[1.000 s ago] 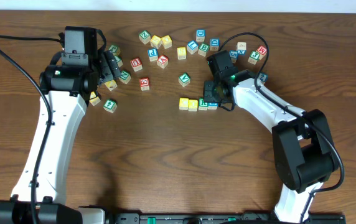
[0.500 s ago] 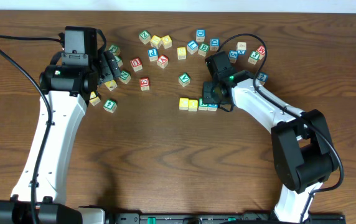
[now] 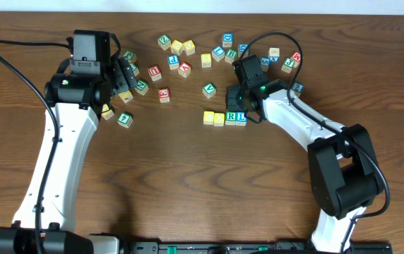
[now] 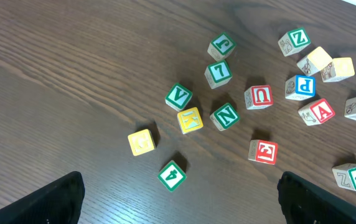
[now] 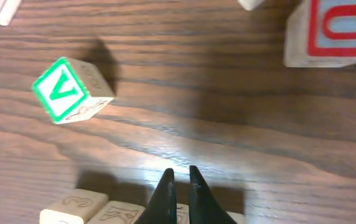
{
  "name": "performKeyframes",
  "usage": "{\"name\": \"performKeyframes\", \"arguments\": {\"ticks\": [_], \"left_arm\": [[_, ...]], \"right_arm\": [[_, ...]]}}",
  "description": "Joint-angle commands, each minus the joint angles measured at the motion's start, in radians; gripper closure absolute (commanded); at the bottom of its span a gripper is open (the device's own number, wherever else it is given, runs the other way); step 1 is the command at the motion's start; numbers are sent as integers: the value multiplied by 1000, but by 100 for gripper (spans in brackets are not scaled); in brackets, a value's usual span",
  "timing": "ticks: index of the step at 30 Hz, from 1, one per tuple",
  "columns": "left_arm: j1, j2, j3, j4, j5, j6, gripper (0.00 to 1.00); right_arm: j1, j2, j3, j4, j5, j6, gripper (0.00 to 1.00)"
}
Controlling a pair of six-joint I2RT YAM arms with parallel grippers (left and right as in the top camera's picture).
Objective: Spell out CORL
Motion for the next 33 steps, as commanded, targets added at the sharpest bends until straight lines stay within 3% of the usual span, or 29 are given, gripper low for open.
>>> {"name": "performKeyframes", "arguments": {"ticks": [1,33], "left_arm": [[3,-4,5,-2,-6,10,2],[3,-4,5,-2,-6,10,2]], "right_arm": [[12,9,-6,-4,-29,-28,97],[44,40,-11,-40,-52,-23,99]]}}
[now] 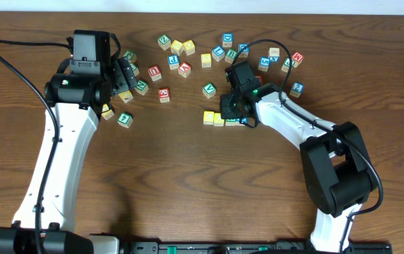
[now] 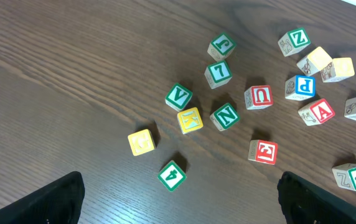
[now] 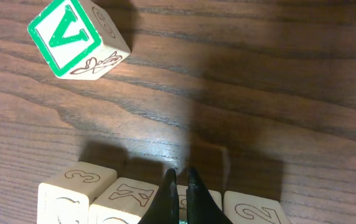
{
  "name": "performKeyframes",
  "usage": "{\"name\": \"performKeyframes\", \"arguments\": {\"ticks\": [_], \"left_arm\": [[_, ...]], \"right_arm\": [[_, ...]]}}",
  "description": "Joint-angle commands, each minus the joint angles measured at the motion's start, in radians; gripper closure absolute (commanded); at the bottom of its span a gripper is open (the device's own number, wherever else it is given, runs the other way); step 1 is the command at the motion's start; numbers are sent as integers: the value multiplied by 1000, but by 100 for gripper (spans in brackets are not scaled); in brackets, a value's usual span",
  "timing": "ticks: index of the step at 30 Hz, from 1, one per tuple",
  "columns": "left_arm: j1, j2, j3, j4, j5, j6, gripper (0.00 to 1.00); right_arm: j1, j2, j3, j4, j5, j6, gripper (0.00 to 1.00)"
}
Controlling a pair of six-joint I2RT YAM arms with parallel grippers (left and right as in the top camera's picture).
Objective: Spell out CORL
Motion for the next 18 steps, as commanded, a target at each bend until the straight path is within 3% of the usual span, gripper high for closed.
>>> {"name": "performKeyframes", "arguments": {"ticks": [1,18], "left_arm": [[3,-4,5,-2,-6,10,2],[3,-4,5,-2,-6,10,2]], "right_arm": [[6,11,-6,-12,-22,-6,99],[-22,-19,27,-9,-27,-6,96]]}}
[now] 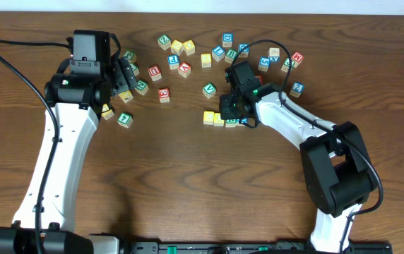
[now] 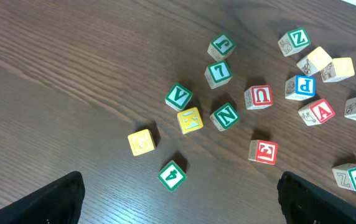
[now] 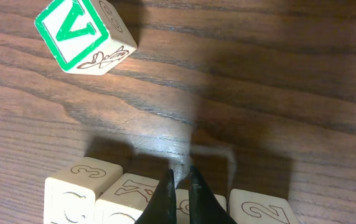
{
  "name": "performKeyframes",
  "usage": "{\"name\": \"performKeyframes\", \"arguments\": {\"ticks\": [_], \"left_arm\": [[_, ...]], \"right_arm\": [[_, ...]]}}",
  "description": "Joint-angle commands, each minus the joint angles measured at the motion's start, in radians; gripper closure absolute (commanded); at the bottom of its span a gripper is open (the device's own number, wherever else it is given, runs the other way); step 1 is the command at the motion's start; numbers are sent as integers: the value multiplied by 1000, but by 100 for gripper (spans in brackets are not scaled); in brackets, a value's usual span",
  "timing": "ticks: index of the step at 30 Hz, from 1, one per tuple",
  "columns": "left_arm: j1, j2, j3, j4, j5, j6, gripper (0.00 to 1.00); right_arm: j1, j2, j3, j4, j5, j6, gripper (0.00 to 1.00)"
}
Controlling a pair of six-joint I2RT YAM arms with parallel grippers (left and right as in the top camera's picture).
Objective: Spell out CORL
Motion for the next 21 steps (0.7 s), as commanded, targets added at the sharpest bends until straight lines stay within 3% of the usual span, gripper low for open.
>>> {"name": "performKeyframes", "arguments": {"ticks": [1,8,13,21], "left_arm": [[3,-4,5,-3,-6,10,2],[3,-4,5,-3,-6,10,2],[3,-4,5,-3,-6,10,2],[3,-4,5,-3,-6,10,2]], "right_arm": [[-26,-35,34,-13,-6,-6,96],[-112,-147,39,-128,-6,-5,96],[-156,-135,27,-226,-5,5,97],[-157,-63,-2,-213,-6,5,98]]}}
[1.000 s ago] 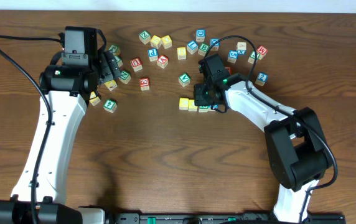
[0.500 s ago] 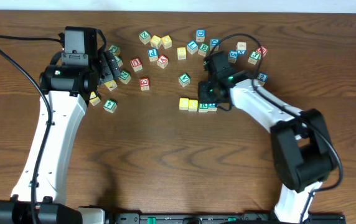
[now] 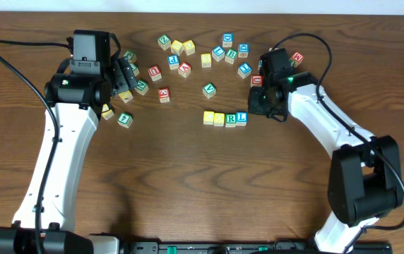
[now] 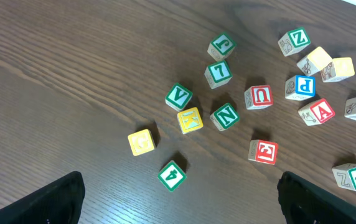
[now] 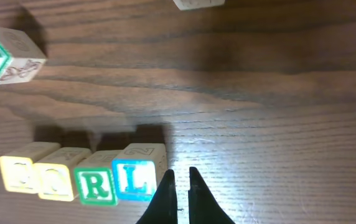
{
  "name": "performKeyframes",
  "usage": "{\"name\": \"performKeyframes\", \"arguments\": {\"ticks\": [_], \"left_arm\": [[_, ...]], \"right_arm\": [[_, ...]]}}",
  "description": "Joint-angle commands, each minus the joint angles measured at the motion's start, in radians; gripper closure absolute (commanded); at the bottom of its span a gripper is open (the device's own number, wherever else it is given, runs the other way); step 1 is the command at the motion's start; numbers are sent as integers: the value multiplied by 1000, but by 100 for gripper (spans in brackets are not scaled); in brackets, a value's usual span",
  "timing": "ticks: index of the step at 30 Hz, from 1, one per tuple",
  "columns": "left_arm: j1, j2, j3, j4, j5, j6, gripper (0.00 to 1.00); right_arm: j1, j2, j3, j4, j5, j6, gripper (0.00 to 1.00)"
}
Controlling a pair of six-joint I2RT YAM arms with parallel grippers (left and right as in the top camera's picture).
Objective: Spell out CORL
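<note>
Four blocks stand in a row mid-table: two yellow blocks (image 3: 208,118) (image 3: 219,118), a green R block (image 3: 230,118) and a blue L block (image 3: 241,117). The right wrist view shows them as yellow (image 5: 17,173), yellow (image 5: 58,180), R (image 5: 97,185) and L (image 5: 136,180); the yellow letters are washed out. My right gripper (image 5: 178,177) is shut on nothing, just right of the L block, and appears in the overhead view too (image 3: 260,106). My left gripper (image 4: 178,205) hangs open over the loose blocks at the left (image 3: 121,76).
A green V block (image 3: 208,89) sits behind the row. Several loose letter blocks are scattered along the back of the table (image 3: 188,162). Under the left wrist lie a green 4 block (image 4: 172,175), a plain yellow block (image 4: 142,142) and a red E block (image 4: 262,152).
My right gripper has moved from the back of the row's third block to the right, beside the L block. The row now shows whole. The left arm is unchanged.
My shut right gripper first hovered behind the row near R and L. At the two later moments its tips were down against the row's third block. Now it stands off to the right and the four blocks sit tightly in line. The left arm stayed still.
</note>
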Motion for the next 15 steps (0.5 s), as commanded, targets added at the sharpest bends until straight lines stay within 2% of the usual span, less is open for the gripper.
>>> {"name": "performKeyframes", "arguments": {"ticks": [1,15], "left_arm": [[3,-4,5,-2,-6,10,2],[3,-4,5,-2,-6,10,2]], "right_arm": [[5,58,-14,7,1,5,98],[57,106,-14,38,0,4,99]]}}
